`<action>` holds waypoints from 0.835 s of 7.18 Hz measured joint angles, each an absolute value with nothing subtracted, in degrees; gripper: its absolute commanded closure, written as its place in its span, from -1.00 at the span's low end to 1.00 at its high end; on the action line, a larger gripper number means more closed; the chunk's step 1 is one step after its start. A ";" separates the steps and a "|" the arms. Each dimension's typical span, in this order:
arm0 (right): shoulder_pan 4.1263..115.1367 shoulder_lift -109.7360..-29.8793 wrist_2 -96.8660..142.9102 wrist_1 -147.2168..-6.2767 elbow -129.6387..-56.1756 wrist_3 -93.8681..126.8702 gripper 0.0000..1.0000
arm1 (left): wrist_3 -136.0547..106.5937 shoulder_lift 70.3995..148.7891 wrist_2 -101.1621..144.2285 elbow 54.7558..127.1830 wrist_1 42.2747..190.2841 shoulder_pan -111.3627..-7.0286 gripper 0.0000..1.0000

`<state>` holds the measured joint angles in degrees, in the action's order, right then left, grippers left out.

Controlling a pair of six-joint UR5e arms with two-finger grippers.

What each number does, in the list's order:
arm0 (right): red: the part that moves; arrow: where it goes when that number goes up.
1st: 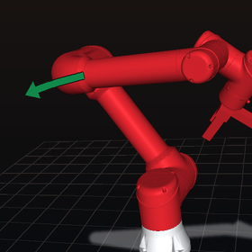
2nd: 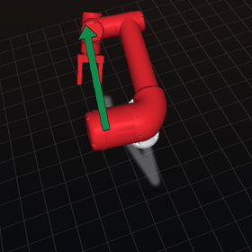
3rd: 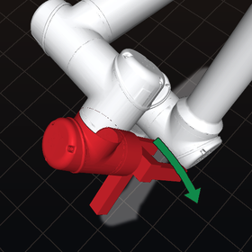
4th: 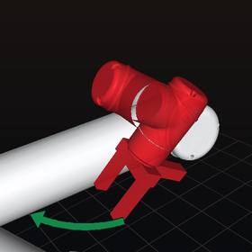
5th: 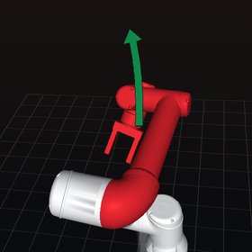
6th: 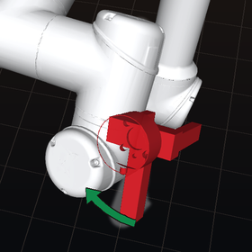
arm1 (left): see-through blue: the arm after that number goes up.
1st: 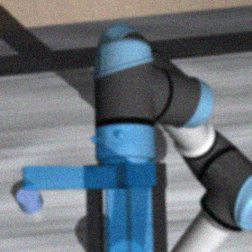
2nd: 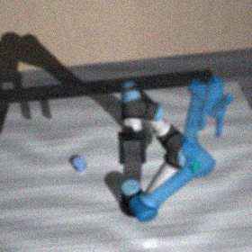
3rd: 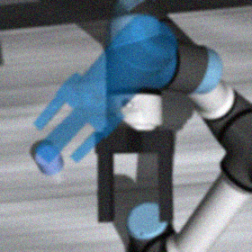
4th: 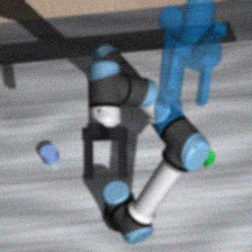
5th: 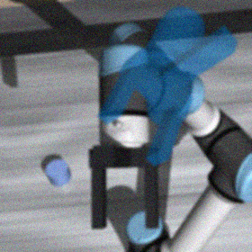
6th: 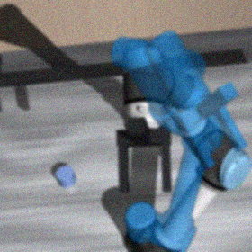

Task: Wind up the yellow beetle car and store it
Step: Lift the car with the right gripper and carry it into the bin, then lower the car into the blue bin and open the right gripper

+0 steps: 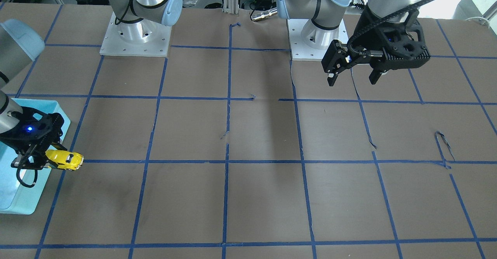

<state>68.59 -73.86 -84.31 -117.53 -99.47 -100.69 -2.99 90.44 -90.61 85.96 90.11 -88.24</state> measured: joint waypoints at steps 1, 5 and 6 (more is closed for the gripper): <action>68.00 -73.85 -84.66 -116.25 -98.06 -100.77 0.38 | -2.99 90.44 -90.62 85.96 90.13 -88.24 -1.00; 58.64 -73.85 -86.65 -115.33 -97.61 -102.98 0.38 | -2.99 90.45 -90.58 85.95 90.11 -88.30 -1.00; 56.44 -73.79 -87.28 -115.31 -97.77 -104.68 0.29 | -2.99 90.47 -90.61 85.93 90.10 -88.30 -1.00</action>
